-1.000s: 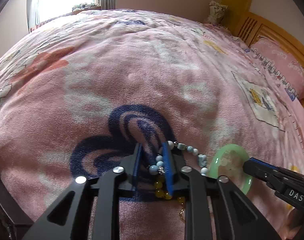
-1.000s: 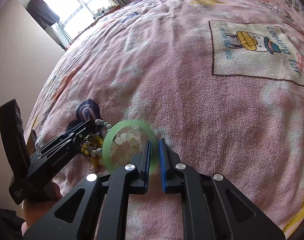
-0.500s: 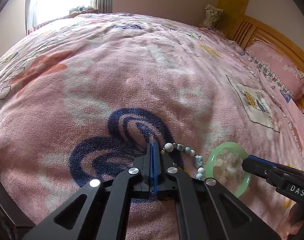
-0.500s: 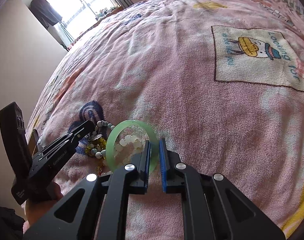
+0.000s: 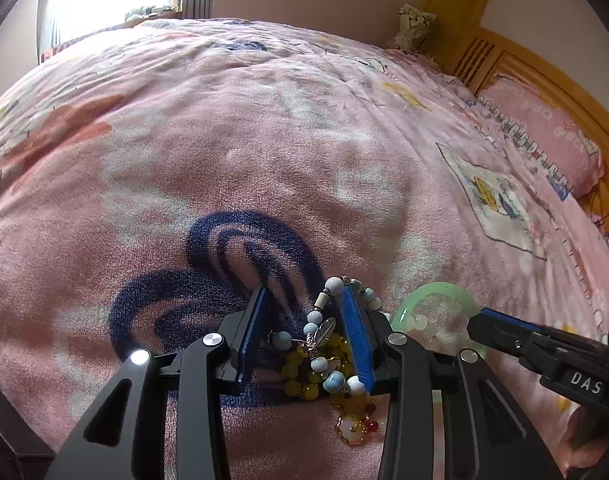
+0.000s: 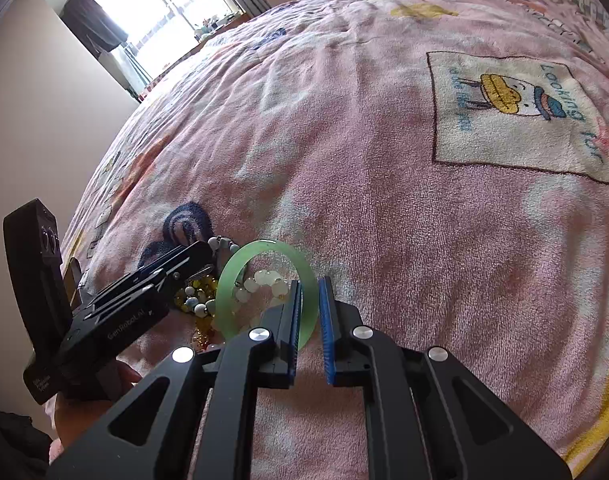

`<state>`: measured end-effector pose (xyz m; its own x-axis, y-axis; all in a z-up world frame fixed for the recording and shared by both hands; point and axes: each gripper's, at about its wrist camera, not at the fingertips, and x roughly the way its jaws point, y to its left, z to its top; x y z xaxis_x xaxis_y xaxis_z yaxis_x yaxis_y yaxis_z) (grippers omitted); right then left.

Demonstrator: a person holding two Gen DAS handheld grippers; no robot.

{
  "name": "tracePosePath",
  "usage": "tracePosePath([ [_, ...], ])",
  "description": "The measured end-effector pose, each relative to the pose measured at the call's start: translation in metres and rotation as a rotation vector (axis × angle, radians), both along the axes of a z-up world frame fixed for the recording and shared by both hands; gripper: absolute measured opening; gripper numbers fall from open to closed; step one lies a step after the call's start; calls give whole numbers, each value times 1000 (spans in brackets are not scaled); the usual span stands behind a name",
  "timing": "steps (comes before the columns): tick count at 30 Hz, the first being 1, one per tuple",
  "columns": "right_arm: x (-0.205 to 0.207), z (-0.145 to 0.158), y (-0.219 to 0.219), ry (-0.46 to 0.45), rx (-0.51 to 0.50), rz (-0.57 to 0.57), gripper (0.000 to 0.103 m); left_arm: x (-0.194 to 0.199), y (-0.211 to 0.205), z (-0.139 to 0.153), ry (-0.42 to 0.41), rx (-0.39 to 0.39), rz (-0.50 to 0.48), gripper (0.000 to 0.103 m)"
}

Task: Organize jewelry
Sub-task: 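Lift and carry bangle in right tool and bead bracelet in left tool over box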

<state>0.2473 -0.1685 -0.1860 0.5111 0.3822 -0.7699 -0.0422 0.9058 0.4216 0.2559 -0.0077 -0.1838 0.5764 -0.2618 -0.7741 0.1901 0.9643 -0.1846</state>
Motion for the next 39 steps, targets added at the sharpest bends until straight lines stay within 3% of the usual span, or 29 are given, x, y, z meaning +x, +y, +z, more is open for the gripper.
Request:
tracePosePath([
  [4, 0, 0, -3, 1, 5, -1, 10, 1, -4, -5, -3, 35, 4, 40],
  [11, -1, -1, -6, 4, 4, -10, 10, 10, -1, -10, -23, 35, 0, 9],
  [18, -1, -1, -3, -6, 6, -11, 10, 5, 6, 1, -66, 5, 27, 8],
  [29, -6, 29, 6, -87, 26, 11, 11, -7, 17, 28, -116, 14, 36, 7],
  [39, -17, 63, 24, -153, 48, 37, 11, -50, 42, 83, -220, 88, 62, 6],
])
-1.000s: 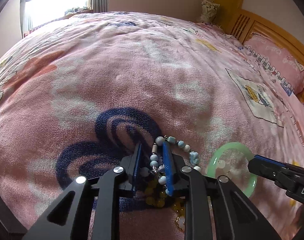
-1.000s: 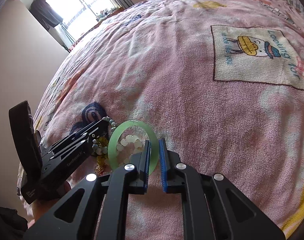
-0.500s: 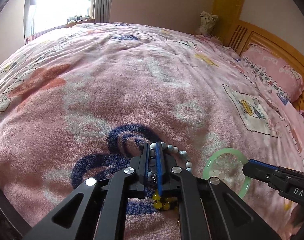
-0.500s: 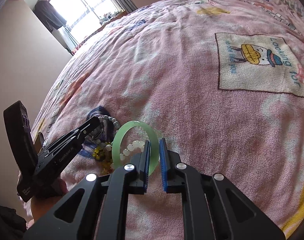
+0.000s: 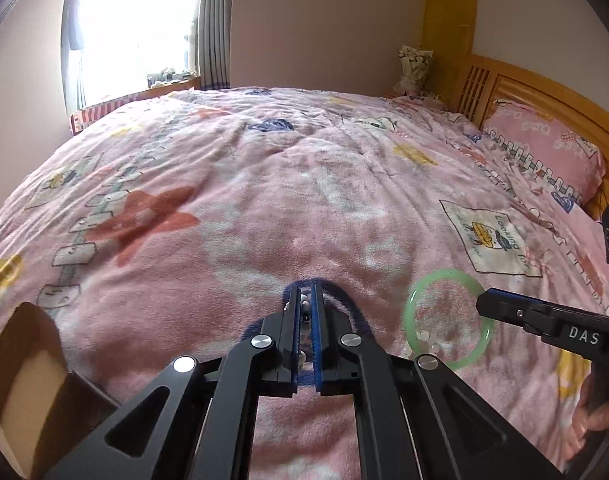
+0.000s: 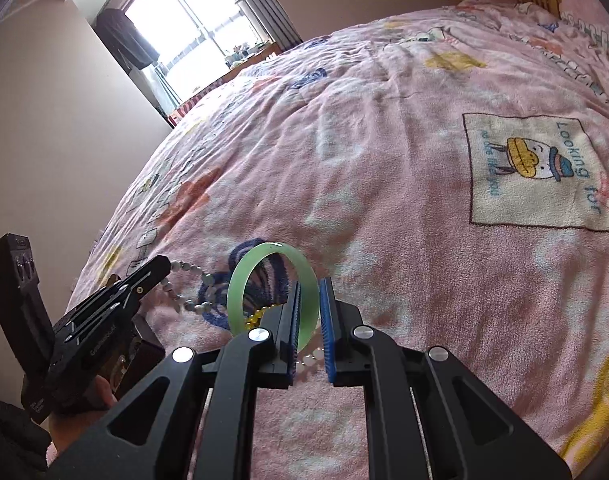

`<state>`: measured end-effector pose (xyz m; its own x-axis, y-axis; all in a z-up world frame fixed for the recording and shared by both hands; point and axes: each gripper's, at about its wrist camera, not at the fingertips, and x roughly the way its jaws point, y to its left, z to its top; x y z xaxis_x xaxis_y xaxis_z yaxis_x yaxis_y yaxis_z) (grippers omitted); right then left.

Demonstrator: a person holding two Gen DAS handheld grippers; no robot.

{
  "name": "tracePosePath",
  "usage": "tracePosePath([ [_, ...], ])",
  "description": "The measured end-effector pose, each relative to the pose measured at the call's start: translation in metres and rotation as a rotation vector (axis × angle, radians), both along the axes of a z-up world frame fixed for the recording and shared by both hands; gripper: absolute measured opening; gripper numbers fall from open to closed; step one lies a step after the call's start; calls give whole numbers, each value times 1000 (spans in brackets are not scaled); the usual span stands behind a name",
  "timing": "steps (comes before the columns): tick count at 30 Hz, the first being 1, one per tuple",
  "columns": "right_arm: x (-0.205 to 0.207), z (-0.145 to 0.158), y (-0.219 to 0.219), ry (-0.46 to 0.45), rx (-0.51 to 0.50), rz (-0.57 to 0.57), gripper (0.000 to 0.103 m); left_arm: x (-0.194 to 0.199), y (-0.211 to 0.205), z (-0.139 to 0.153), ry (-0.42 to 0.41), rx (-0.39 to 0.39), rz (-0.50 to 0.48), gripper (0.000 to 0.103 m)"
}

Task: Organize jewelry
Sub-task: 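Lift and carry bangle in right tool and bead bracelet in left tool over box, then open right tool to drop bangle into box while left tool releases bead bracelet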

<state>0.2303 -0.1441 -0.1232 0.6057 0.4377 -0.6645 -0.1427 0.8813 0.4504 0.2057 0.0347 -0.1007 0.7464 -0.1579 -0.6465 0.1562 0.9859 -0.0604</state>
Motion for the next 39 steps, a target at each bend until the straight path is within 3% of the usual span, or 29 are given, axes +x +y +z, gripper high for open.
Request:
tracePosePath([
  [7, -16, 34, 31, -62, 23, 65, 11, -37, 29, 46, -71, -17, 76, 6],
  [17, -37, 69, 93, -118, 96, 174, 11, -94, 74, 86, -164, 56, 204, 6],
  [25, -44, 75, 151, -119, 116, 230, 11, -116, 126, 91, -194, 25, 336, 6],
  [29, -42, 72, 179, -108, 130, 243, 11, -117, 148, 80, -166, -40, 380, 6],
  [36, -34, 54, 217, -64, 158, 227, 12, -124, 157, 80, -153, -45, 367, 6],
  [39, -33, 50, 232, -64, 121, 247, 12, -124, 159, 78, -147, -52, 357, 6],
])
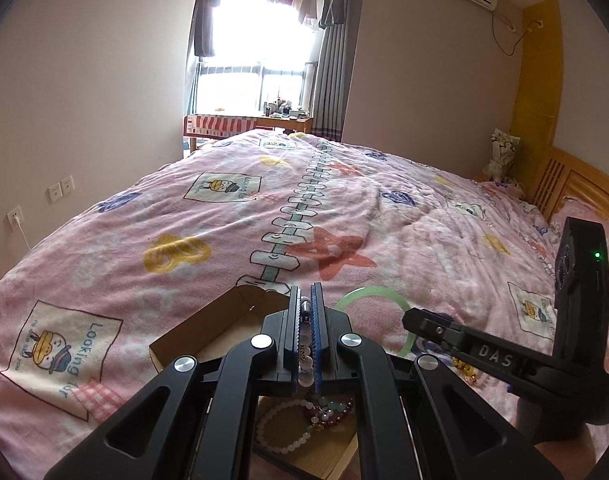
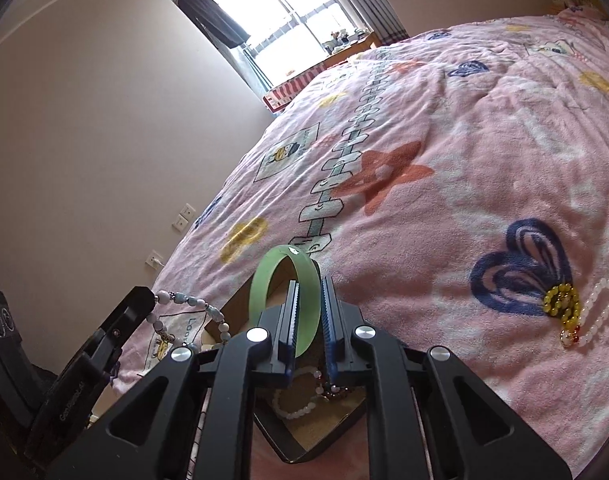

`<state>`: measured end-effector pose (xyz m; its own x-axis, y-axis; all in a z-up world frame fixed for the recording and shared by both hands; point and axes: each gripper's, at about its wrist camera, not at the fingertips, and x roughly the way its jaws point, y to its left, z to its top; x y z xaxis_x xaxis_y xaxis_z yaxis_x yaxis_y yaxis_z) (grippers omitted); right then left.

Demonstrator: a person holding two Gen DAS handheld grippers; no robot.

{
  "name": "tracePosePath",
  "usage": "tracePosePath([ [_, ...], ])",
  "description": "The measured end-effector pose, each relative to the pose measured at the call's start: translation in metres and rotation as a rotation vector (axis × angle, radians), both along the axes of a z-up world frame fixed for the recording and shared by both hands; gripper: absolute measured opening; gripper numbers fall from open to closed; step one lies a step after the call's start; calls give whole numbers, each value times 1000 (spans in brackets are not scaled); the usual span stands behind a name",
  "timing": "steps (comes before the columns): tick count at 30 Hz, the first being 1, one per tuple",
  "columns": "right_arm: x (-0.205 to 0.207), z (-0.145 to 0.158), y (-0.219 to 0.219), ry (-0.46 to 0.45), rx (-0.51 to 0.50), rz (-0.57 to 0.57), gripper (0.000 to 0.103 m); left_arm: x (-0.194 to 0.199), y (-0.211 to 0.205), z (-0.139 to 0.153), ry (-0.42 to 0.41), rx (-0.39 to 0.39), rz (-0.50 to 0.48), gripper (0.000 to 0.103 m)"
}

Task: Organize jewelry
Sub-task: 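Open right tool to drop bangle into box while left tool releases bead bracelet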

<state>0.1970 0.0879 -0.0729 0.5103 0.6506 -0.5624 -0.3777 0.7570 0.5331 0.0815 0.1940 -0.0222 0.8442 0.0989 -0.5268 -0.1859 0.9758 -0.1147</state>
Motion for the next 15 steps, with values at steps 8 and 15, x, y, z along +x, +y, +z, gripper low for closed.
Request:
tracePosePath([
  [8, 2, -10, 6, 30, 38, 36, 11, 5, -2, -3, 29, -1, -3, 6],
  [15, 5, -5, -17, 7, 27, 2, 12, 4, 0, -3, 21, -15, 15, 39],
])
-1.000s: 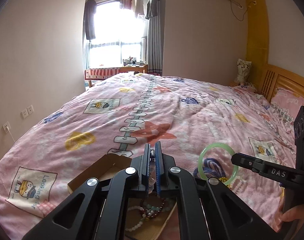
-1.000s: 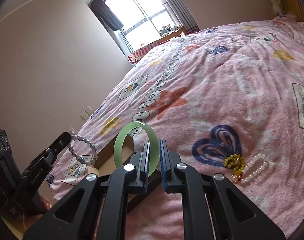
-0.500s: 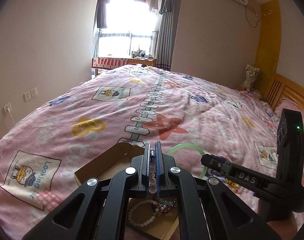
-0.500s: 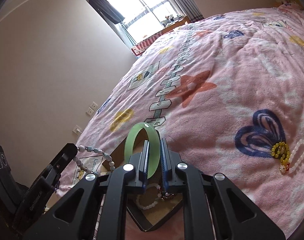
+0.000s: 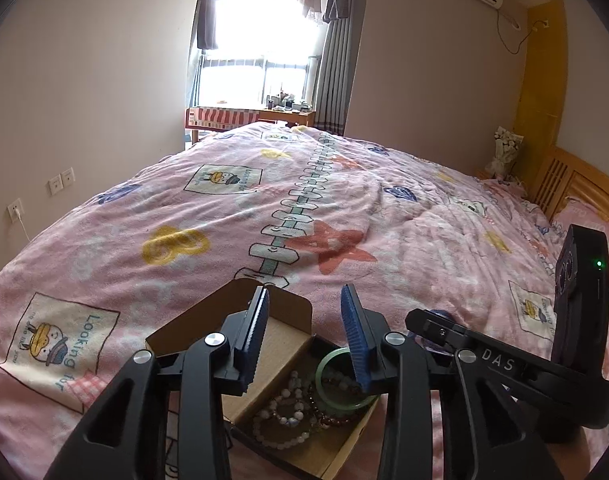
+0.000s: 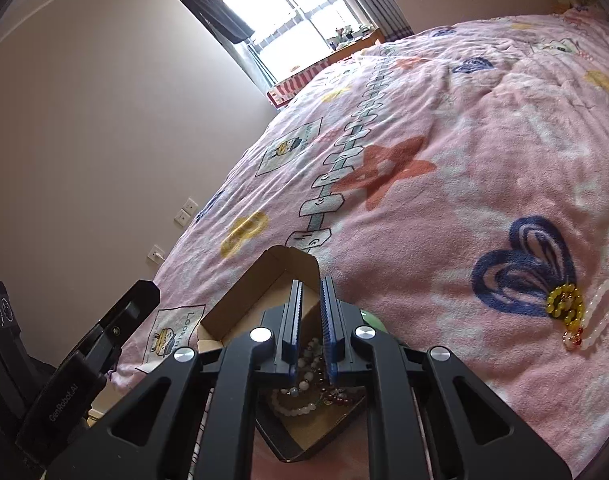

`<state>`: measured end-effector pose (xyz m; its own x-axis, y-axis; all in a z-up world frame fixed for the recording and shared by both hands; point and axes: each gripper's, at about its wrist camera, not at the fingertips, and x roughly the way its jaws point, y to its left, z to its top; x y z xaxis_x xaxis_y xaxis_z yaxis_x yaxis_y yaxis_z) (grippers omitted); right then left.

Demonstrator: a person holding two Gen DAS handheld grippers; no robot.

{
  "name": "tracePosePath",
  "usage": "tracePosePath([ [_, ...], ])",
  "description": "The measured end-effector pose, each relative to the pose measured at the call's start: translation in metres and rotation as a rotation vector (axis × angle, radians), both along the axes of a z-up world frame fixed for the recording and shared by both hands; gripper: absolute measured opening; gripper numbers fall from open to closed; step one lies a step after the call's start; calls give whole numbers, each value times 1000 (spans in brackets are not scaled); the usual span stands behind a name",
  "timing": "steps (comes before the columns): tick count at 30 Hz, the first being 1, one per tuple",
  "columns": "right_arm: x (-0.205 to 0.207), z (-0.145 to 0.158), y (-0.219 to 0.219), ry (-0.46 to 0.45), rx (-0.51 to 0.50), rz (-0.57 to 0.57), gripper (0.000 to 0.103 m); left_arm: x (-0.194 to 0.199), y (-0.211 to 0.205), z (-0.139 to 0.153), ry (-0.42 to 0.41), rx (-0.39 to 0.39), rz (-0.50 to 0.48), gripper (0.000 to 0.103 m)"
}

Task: Organize jewelry
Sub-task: 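Open right tool to drop bangle into box while left tool releases bead bracelet, then move left tool to yellow bead bracelet while right tool approaches white bead bracelet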

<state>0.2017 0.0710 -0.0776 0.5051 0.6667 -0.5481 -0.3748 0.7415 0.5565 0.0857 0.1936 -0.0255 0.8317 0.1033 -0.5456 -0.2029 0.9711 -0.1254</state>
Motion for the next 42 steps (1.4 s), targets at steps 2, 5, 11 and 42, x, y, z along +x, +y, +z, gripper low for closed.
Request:
tracePosePath([
  [2, 3, -1, -8, 5, 3, -11, 12, 0, 0, 0, 0, -4, 5, 39],
  [5, 7, -5, -20, 18, 14, -29, 12, 2, 2, -2, 5, -26, 0, 41],
  [11, 9, -4, -30, 20, 15, -36, 13, 4, -5, -3, 14, -18, -12, 47],
  [42, 6, -1, -152, 15, -162, -189, 40, 28, -82, -11, 66, 44, -157, 65],
])
